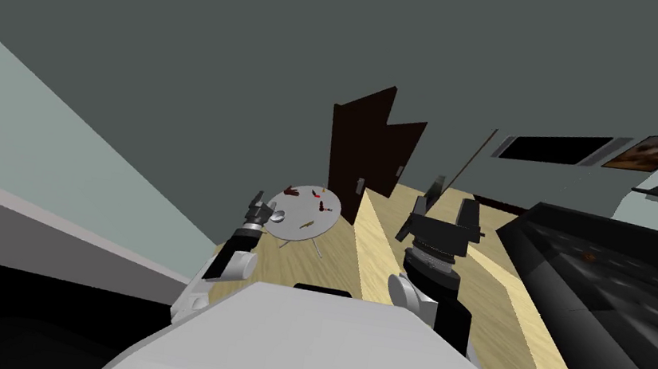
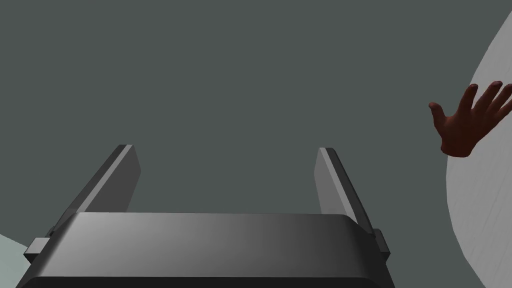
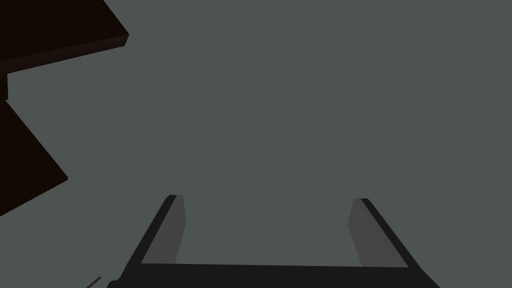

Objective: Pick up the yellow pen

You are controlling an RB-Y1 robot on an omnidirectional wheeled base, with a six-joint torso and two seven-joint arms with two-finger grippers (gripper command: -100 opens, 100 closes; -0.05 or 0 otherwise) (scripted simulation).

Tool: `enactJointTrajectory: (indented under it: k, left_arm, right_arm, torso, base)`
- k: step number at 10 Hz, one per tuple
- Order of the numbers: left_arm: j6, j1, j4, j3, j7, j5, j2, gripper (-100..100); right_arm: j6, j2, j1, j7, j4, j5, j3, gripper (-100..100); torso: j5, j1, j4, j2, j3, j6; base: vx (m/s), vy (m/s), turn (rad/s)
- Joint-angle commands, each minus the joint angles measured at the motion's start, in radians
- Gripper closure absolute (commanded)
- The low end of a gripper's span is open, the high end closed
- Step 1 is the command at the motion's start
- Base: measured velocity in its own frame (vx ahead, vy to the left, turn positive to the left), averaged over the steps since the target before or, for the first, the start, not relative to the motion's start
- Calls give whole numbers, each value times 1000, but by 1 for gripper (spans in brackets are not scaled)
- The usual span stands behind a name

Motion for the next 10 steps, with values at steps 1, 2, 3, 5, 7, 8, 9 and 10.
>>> enactJointTrajectory:
  k: [1, 2, 3, 5, 7, 8, 9, 10]
  left_arm:
    - [29, -2, 20, 3, 10, 9, 6, -100]
    - [68, -10, 50, 13, 29, 25, 15, -100]
    - [71, -10, 50, 13, 29, 25, 15, -100]
    - [139, -26, 111, 33, 67, 60, 34, -100]
    - [198, -34, 149, 43, 87, 78, 43, -100]
    - [205, -34, 149, 43, 87, 78, 43, -100]
    - [243, -42, 183, 54, 108, 96, 52, -100]
    - [252, -42, 183, 54, 108, 96, 52, -100]
  right_arm:
    - [0, 0, 0, 0, 0, 0, 0, 0]
    - [0, 0, 0, 0, 0, 0, 0, 0]
    - [0, 0, 0, 0, 0, 0, 0, 0]
    - [0, 0, 0, 0, 0, 0, 0, 0]
    - [0, 0, 0, 0, 0, 0, 0, 0]
    - [0, 0, 0, 0, 0, 0, 0, 0]
    - [0, 0, 0, 0, 0, 0, 0, 0]
    - [0, 0, 0, 0, 0, 0, 0, 0]
  torso:
    - [0, 0, 0, 0, 0, 0]
    - [0, 0, 0, 0, 0, -1]
    - [0, 0, 0, 0, 0, 0]
    - [0, 0, 0, 0, 0, 0]
    - [0, 0, 0, 0, 0, -1]
    - [0, 0, 0, 0, 0, 0]
    - [0, 0, 0, 0, 0, -1]
    - [0, 0, 0, 0, 0, 0]
  base:
    - [-16, 15, -62]
    - [-17, 13, -86]
    - [-15, 9, -66]
    - [-18, 8, -167]
    - [-14, 13, -81]
    - [-10, 10, -71]
    - [-8, 7, -145]
    - [-7, 9, -64]
